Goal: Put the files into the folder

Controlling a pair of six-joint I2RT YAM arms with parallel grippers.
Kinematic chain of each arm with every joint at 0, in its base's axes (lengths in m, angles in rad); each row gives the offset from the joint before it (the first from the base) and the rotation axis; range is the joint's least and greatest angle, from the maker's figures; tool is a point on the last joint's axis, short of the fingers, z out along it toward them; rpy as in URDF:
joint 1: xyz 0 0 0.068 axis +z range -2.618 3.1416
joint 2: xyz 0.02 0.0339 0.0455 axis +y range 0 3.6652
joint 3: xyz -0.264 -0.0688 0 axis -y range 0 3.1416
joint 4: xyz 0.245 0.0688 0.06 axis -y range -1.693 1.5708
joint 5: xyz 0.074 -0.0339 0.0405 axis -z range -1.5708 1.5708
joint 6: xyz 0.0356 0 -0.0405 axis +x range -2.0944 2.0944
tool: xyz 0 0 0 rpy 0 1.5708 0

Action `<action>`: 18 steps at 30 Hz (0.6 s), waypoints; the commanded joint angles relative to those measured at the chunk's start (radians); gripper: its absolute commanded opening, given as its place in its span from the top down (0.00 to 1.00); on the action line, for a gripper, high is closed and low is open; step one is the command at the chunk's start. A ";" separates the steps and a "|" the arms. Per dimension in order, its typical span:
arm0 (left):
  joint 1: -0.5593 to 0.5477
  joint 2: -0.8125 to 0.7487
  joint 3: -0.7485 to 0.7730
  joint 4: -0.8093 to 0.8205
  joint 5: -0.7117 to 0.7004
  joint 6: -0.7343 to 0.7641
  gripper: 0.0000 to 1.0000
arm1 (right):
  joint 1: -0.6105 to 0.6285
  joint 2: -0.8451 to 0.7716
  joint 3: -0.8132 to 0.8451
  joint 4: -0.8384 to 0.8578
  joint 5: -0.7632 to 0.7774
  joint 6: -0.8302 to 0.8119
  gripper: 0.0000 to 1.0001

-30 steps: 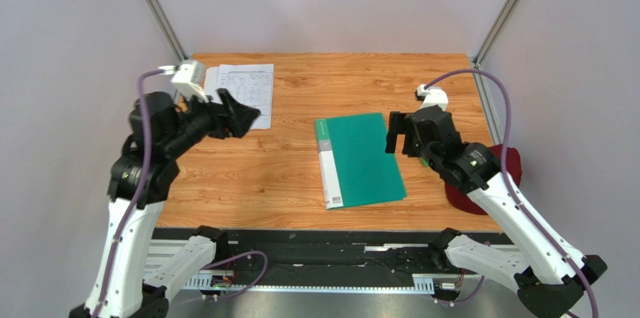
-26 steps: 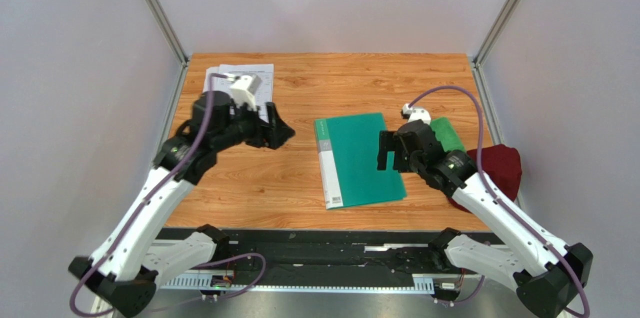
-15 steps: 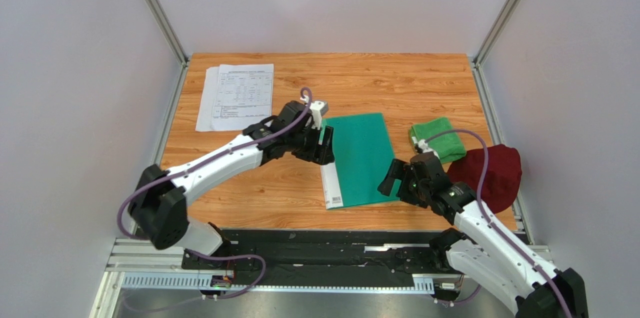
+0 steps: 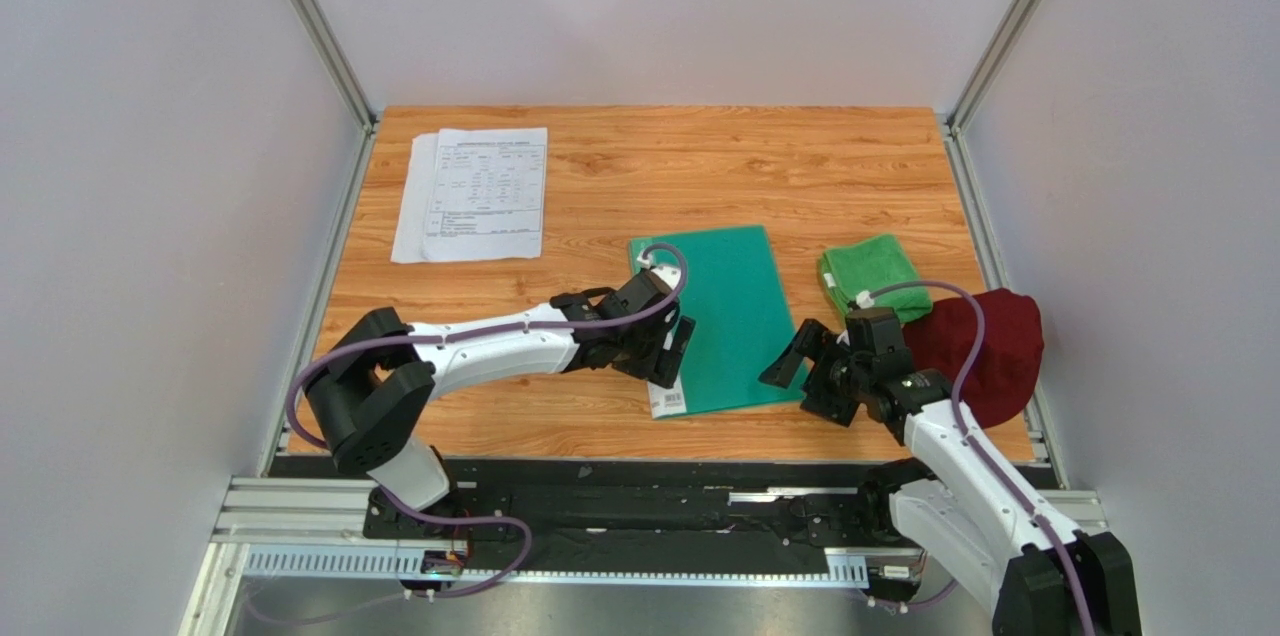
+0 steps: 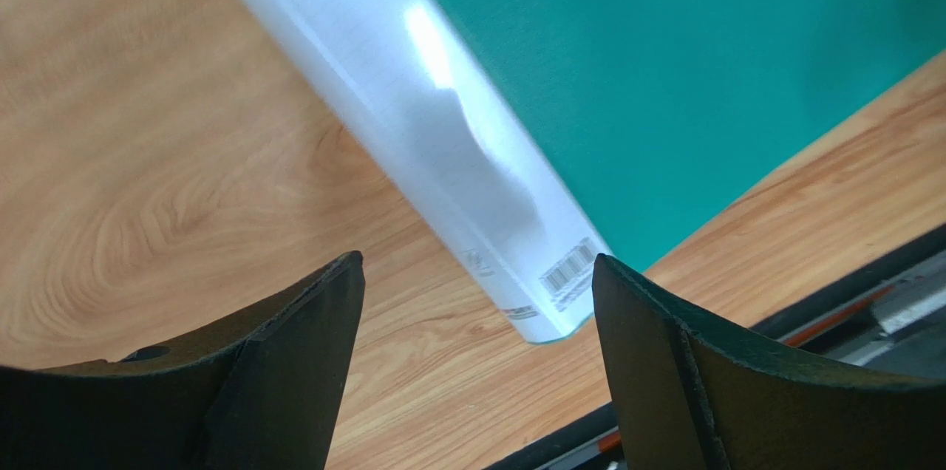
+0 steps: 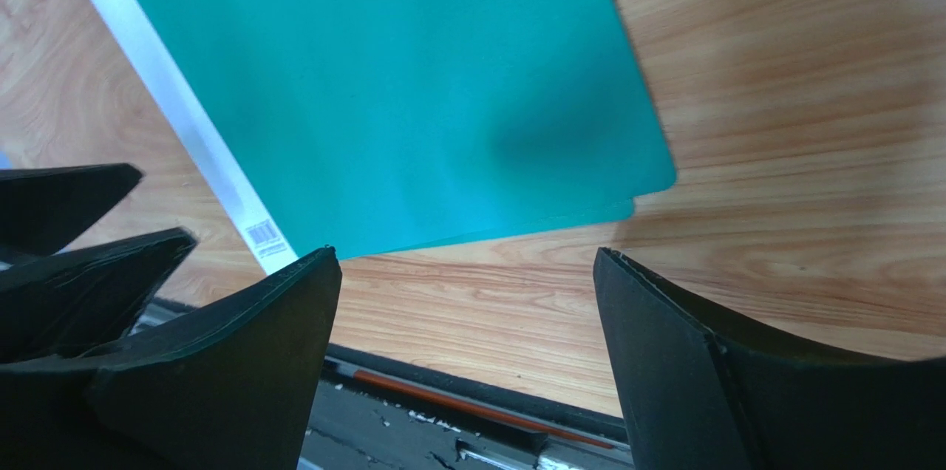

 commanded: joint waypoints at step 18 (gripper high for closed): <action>0.265 -0.241 -0.216 0.212 0.182 -0.253 0.12 | -0.065 0.550 0.356 0.256 0.070 -0.171 0.14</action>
